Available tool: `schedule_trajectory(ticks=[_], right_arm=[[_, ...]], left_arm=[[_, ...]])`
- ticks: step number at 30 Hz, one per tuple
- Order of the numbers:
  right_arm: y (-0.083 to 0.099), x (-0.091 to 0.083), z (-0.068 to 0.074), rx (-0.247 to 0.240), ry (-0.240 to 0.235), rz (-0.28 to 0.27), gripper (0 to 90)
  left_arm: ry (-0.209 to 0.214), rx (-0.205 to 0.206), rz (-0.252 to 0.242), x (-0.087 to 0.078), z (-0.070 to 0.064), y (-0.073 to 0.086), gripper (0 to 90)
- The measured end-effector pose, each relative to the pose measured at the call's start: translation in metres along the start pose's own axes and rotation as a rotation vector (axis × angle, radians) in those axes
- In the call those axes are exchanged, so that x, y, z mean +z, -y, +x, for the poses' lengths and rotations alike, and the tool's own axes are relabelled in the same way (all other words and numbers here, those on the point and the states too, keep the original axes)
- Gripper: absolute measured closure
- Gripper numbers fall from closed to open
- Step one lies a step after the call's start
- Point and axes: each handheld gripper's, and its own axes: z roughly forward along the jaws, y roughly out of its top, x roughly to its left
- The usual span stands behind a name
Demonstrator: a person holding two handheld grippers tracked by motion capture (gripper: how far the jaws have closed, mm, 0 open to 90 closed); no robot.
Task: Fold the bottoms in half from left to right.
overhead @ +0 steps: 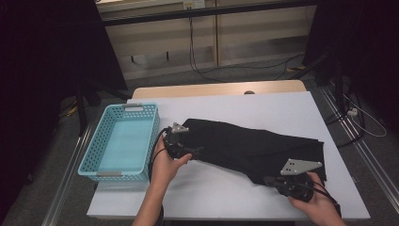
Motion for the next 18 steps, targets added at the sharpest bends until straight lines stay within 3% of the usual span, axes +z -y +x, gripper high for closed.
schedule_trajectory(ticks=[3, 4, 8, 11, 14, 18], right_arm=[[0.003, 0.002, 0.004, -0.014, 0.013, 0.009, 90.0], [0.005, 0.007, 0.006, -0.01, 0.025, 0.019, 82.5], [0.004, 0.006, 0.002, -0.008, 0.041, 0.008, 76.8], [-0.001, 0.001, -0.009, 0.016, 0.101, -0.021, 70.3], [-0.003, 0.0, -0.023, 0.039, 0.144, -0.024, 69.5], [-0.008, 0.003, -0.034, 0.076, 0.162, -0.033, 64.2]], left_arm=[[0.006, 0.002, 0.01, 0.002, 0.0, 0.0, 12.9], [0.0, 0.008, 0.01, 0.003, -0.001, 0.001, 12.9], [0.006, 0.008, 0.015, 0.002, 0.0, 0.0, 12.9], [0.006, 0.007, 0.015, 0.002, 0.001, 0.0, 12.9], [0.004, 0.006, 0.021, 0.003, 0.001, 0.001, 12.9], [0.006, 0.0, 0.018, 0.003, 0.001, 0.001, 12.9]])
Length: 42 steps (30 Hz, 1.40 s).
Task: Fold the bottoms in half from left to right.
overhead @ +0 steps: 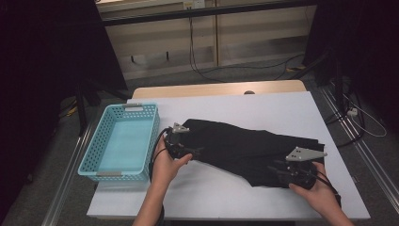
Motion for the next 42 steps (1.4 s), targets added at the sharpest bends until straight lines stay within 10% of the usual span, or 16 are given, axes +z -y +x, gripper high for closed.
schedule_trajectory(ticks=[15, 18, 23, 32, 42], right_arm=[[-0.016, 0.038, -0.028, 0.038, 0.128, 0.057, 64.8], [-0.02, 0.041, -0.035, 0.052, 0.161, 0.046, 81.3], [-0.017, 0.041, -0.046, 0.084, 0.225, 0.032, 84.6], [-0.019, 0.029, -0.058, 0.104, 0.219, 0.0, 61.2], [-0.024, 0.025, -0.104, 0.152, 0.22, 0.013, 58.8]], left_arm=[[-0.009, 0.009, 0.006, 0.001, -0.002, 0.002, 12.9], [-0.011, 0.012, 0.014, 0.002, -0.002, 0.002, 12.9], [-0.018, 0.019, 0.015, 0.001, -0.001, 0.002, 12.8], [-0.017, 0.011, 0.02, 0.002, -0.001, 0.004, 12.8], [-0.021, 0.008, 0.012, -0.002, 0.001, 0.005, 12.8]])
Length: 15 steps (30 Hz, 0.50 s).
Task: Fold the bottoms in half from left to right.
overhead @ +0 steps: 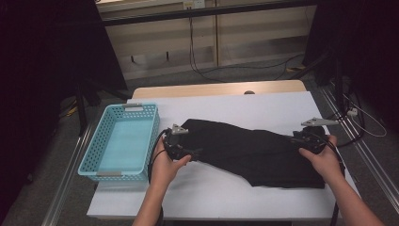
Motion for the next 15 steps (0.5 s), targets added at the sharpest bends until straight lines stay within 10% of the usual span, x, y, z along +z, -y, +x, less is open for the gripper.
schedule_trajectory(ticks=[8, 15], right_arm=[[0.001, 0.014, 0.002, -0.04, -0.043, 0.056, 89.6], [-0.009, 0.01, -0.007, -0.017, -0.024, 0.024, 90.0]], left_arm=[[0.004, -0.002, 0.003, -0.002, 0.001, 0.001, 12.9], [-0.008, -0.007, -0.003, -0.001, 0.002, 0.001, 12.9]])
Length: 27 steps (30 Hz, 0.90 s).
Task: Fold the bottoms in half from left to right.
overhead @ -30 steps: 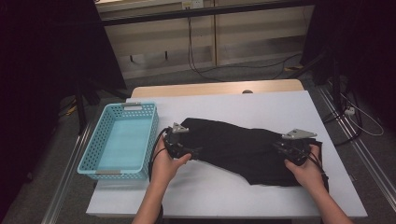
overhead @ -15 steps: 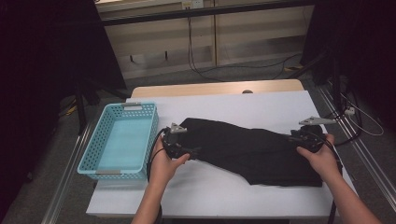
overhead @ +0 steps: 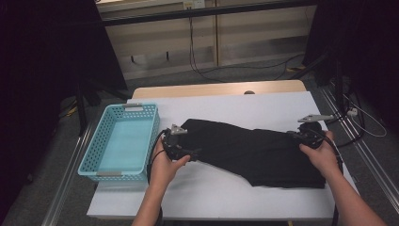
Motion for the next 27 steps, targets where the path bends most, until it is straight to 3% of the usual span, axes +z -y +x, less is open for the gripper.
schedule_trajectory(ticks=[1, 2, 3, 4, 6, 7, 9, 11, 13, 18, 27], right_arm=[[0.0, -0.002, -0.002, -0.002, 0.008, -0.018, 88.8], [0.0, -0.005, -0.003, 0.002, 0.024, -0.034, 83.2], [0.0, -0.007, -0.004, 0.016, 0.037, -0.043, 71.8], [0.0, -0.011, -0.005, 0.033, 0.042, -0.047, 69.8], [0.002, -0.018, -0.006, 0.029, 0.014, -0.073, 65.0], [0.005, -0.028, -0.007, 0.046, -0.005, -0.111, 56.9], [0.006, -0.031, -0.007, 0.045, -0.008, -0.106, 55.0], [0.01, -0.039, -0.005, 0.011, 0.022, -0.095, 49.0], [0.014, -0.046, -0.003, 0.012, -0.007, -0.091, 46.7], [0.028, -0.052, 0.01, -0.023, -0.015, -0.057, 44.1], [0.041, -0.051, 0.032, -0.003, -0.039, -0.057, 32.8]], left_arm=[[0.0, -0.001, 0.004, 0.0, 0.001, 0.0, 13.0], [0.004, -0.003, 0.008, 0.0, 0.002, 0.001, 13.2], [0.003, -0.004, 0.01, 0.0, 0.002, 0.001, 13.2], [-0.001, -0.005, 0.006, 0.0, 0.002, 0.001, 13.2], [-0.004, -0.006, 0.004, 0.0, 0.003, 0.001, 13.0], [0.001, -0.006, 0.008, 0.0, 0.003, 0.0, 12.7], [-0.003, -0.009, -0.001, 0.0, 0.003, 0.0, 12.7], [0.008, -0.01, 0.0, -0.001, 0.003, 0.0, 12.5], [0.006, -0.008, -0.004, -0.001, 0.003, -0.001, 12.5], [0.01, -0.009, -0.007, -0.001, 0.003, -0.002, 12.5], [0.002, -0.022, -0.008, -0.002, 0.009, -0.001, 11.9]])
